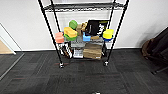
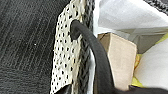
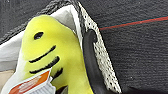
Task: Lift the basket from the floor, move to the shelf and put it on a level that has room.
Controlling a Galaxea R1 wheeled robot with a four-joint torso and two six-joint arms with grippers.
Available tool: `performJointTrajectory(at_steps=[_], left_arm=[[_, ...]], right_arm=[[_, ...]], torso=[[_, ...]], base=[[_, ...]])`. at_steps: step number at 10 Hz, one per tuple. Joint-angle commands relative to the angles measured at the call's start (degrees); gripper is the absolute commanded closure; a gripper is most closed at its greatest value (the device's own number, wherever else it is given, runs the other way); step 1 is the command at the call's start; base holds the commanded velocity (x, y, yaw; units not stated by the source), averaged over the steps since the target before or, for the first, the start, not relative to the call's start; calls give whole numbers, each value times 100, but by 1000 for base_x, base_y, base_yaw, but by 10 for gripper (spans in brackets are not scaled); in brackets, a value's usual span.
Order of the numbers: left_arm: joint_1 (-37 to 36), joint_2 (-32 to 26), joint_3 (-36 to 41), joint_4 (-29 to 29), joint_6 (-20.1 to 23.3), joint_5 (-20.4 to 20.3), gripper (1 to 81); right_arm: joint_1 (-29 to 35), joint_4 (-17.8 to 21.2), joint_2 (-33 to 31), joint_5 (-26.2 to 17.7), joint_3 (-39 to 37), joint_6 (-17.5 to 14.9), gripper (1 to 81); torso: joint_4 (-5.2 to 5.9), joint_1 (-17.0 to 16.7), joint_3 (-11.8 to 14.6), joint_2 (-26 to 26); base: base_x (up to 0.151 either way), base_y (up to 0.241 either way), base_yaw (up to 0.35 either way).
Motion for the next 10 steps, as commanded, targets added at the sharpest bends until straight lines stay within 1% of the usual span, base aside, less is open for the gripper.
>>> performJointTrajectory(at_steps=[1, 4, 5, 6, 8, 9, 10], left_arm=[[-673, 15, 23, 23, 27, 321, 10], [-744, 23, 41, 32, 36, 356, 10], [-726, 49, 41, 59, 45, 356, 811], [-717, 75, 41, 163, 36, 365, 811], [-708, 93, 67, 138, 27, 374, 811], [-708, 76, 137, 121, 18, 391, 811], [-708, -12, 295, 120, -17, 549, 811]], right_arm=[[689, 376, 2, -236, 21, 19, 10], [724, 420, 37, -228, 56, 19, 10], [707, 429, 73, -193, 30, 19, 10], [680, 438, 81, -183, 48, 10, 811], [645, 473, 64, -184, 56, 10, 811], [610, 552, 46, -184, 56, 10, 811], [584, 684, -6, -184, 92, 10, 811]], torso=[[0, 0, 0, 0], [0, 0, 0, 0], [0, 0, 0, 0], [0, 0, 0, 0], [0, 0, -2, 0], [0, 0, -2, 0], [0, 0, -2, 0]], base=[[0, 0, 0], [0, 0, 0], [0, 0, 0], [0, 0, 0], [0, 0, 0], [0, 0, 0], [0, 0, 0]])
